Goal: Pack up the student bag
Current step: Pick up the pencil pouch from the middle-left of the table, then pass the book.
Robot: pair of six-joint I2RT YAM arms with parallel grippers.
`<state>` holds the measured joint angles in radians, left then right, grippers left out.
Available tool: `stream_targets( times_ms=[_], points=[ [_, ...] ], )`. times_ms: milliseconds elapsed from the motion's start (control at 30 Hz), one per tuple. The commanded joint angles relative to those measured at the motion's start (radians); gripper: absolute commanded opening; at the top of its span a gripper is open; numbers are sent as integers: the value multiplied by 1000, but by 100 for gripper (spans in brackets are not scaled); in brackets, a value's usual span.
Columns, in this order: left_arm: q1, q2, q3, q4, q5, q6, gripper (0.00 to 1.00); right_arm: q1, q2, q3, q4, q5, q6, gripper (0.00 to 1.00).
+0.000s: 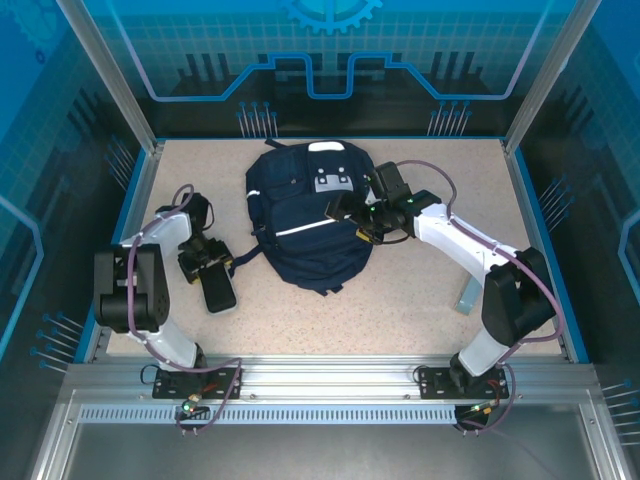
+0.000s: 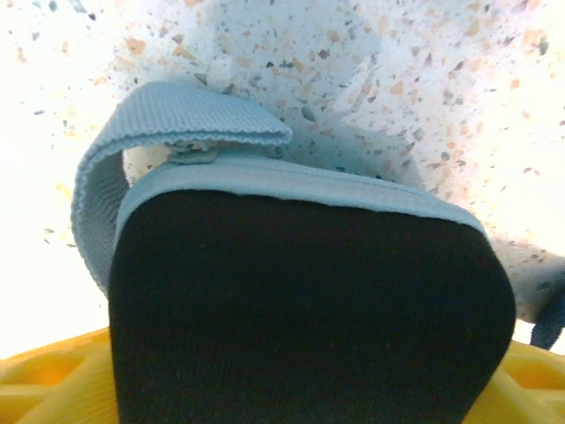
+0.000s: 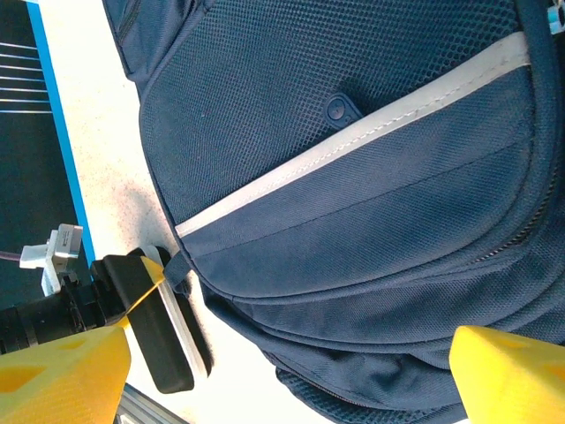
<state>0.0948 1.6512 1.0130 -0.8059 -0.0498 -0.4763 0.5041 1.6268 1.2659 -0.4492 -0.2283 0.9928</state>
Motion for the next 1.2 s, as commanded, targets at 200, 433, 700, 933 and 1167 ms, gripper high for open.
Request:
stream_targets(
  times_ms=[200,433,700,933,1167],
  points=[
    [-6,-238,88,-14,202,-8,67,49,-54,-47,137,-98,-65,93],
    [-12,-284,150,67,478,-155,65,186,-9,17,222,-176,-156,92],
    [-67,-267,141,228,651,-300,63,303,84,126,226,-244,-246,90],
    [-87,-238,111,284,687,-351,62,313,164,234,106,-209,-296,83],
    [-96,-237,96,298,689,-366,65,316,206,291,78,-210,-297,60]
  ],
)
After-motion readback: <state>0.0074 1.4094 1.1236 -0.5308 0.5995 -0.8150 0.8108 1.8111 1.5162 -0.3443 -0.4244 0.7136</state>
